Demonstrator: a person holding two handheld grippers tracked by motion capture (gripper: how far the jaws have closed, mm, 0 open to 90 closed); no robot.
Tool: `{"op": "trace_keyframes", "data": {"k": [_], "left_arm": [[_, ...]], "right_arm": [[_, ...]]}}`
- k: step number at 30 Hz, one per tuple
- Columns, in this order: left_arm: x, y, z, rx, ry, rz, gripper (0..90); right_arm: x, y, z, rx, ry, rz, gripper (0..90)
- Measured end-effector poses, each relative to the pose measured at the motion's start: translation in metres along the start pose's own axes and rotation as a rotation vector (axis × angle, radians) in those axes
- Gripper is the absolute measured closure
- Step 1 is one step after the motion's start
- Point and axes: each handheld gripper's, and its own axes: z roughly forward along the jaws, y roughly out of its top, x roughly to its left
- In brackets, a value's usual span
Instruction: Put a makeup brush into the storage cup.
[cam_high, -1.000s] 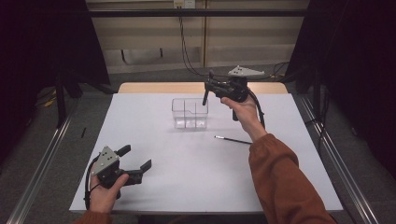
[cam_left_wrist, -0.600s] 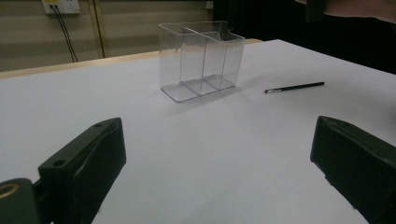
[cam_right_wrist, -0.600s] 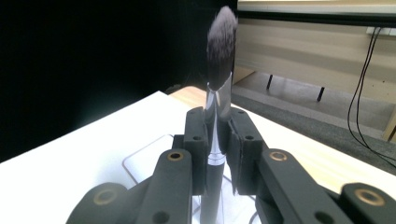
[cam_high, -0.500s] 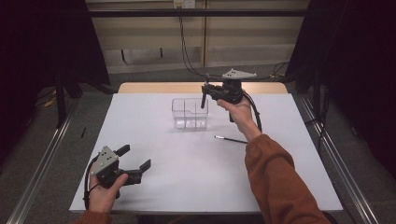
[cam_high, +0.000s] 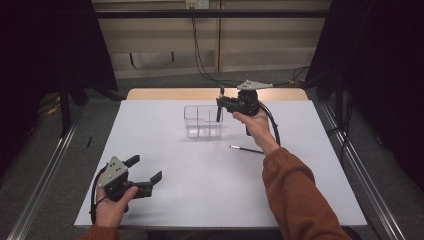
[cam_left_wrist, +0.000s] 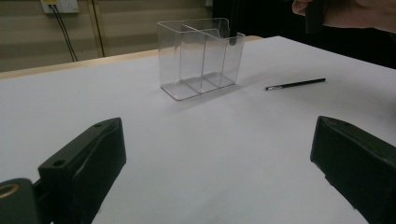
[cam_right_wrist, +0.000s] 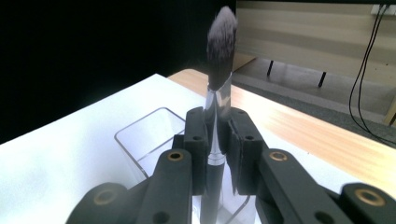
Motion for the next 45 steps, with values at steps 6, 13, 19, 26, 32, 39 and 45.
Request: {"op": "trace_keyframes", "data": {"k": [6, 13, 19, 26, 32, 39, 45], "left_arm": [[0.000, 0.000, 0.000, 0.002, -0.002, -0.003, 3.4], [-0.001, 0.000, 0.001, 0.003, -0.003, -0.004, 3.4], [0.000, -0.001, 0.001, 0.005, 0.002, -0.003, 3.3], [0.000, -0.001, 0.001, 0.007, 0.002, -0.005, 3.3], [0.001, -0.001, 0.001, 0.009, 0.010, -0.007, 3.3], [0.001, -0.001, 0.001, 0.010, 0.011, -0.008, 3.3], [0.000, -0.001, 0.001, 0.007, 0.003, -0.016, 3.3]], "right_arm": [[0.001, -0.007, 0.002, 0.010, 0.002, 0.001, 79.8], [0.000, -0.014, 0.004, 0.021, 0.005, 0.013, 79.9], [-0.003, -0.020, 0.006, 0.034, 0.012, 0.028, 79.8], [-0.002, -0.020, 0.007, 0.026, 0.019, 0.043, 79.5], [-0.004, -0.022, 0.004, 0.021, 0.021, 0.059, 77.0], [-0.006, -0.023, -0.002, 0.005, 0.028, 0.069, 60.8], [-0.002, -0.023, -0.007, -0.002, 0.033, 0.047, 42.0]]}}
